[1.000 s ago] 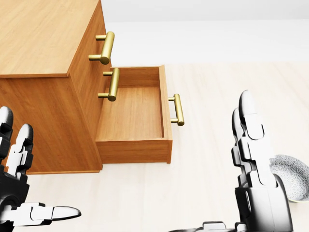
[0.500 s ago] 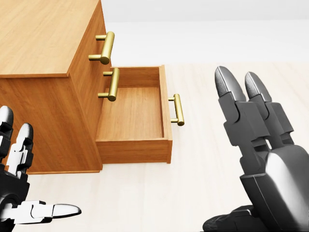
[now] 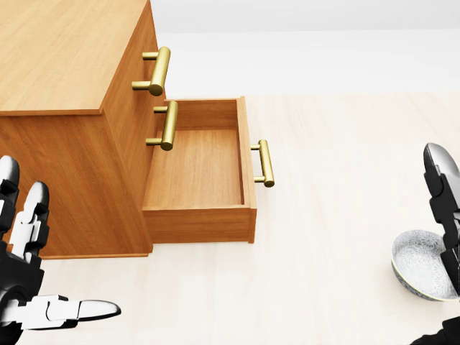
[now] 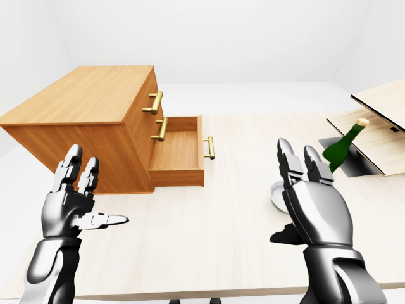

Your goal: Put the bowl on top of the cabinet.

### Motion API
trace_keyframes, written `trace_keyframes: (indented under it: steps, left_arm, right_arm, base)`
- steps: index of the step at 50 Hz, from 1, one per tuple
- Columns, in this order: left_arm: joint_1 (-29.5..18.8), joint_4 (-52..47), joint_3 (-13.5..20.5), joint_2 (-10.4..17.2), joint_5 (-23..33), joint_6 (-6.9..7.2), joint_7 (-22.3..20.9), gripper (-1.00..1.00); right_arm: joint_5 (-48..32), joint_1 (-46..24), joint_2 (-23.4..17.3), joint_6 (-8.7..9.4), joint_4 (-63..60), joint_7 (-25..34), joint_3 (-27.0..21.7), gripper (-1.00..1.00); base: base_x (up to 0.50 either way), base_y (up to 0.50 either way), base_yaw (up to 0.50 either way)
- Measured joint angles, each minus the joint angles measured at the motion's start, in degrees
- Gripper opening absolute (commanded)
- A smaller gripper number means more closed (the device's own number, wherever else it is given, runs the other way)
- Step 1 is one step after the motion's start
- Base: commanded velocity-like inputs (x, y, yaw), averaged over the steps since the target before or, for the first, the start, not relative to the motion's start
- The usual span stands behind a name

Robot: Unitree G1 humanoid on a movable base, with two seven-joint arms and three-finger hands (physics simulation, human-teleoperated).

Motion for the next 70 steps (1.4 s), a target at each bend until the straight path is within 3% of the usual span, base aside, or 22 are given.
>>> trace_keyframes:
  steps: [16,44,70]
  left_arm:
    - [-0.2,0.3,0.1,0.1,-0.1,0.00,0.2,1.00]
    - [-0.5,0.8,0.0,0.2,-0.1,0.00,0.3,1.00]
    - [-0.7,0.9,0.1,0.3,-0.2,0.00,0.5,1.00]
  right_arm:
    - [-1.5,-2.5,-3.7,0.00,10.6,0.0,-5.3,1.00]
    - [6.0,-6.7,-10.1,0.00,31.5,-4.7,-4.4,1.00]
    - [12.1,-5.9,-11.9,0.00,40.6,-9.2,-4.2,1.00]
  base:
    - [0.00,0.00,0.00]
    - [0.00,0.00,0.00]
    - [0.00,0.00,0.00]
